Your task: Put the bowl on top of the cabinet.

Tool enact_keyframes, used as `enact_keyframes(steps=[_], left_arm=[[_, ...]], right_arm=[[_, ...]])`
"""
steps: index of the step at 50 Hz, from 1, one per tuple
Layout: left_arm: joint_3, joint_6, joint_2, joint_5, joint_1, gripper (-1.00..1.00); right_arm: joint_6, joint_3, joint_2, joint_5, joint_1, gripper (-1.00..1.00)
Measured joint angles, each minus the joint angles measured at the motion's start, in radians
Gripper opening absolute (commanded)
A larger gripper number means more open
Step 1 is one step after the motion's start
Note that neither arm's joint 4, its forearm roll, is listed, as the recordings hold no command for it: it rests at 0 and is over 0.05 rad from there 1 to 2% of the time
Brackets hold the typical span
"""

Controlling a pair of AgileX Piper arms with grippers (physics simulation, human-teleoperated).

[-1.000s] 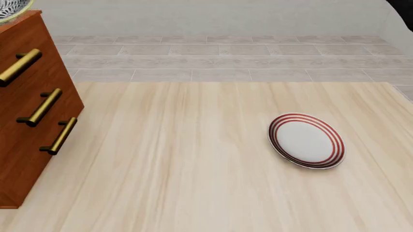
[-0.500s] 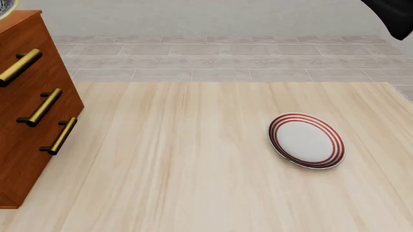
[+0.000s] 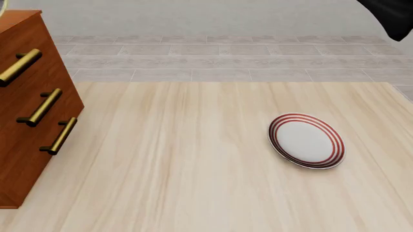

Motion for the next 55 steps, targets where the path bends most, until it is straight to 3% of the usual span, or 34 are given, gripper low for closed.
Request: enact_keyframes(steps=[55], left_arm=[[0.066,0.010,-0.024,-0.033,0.149,-1.00]], right_arm=[[-0.001,0.000,-0.003,0.001,-0.004,1.00]])
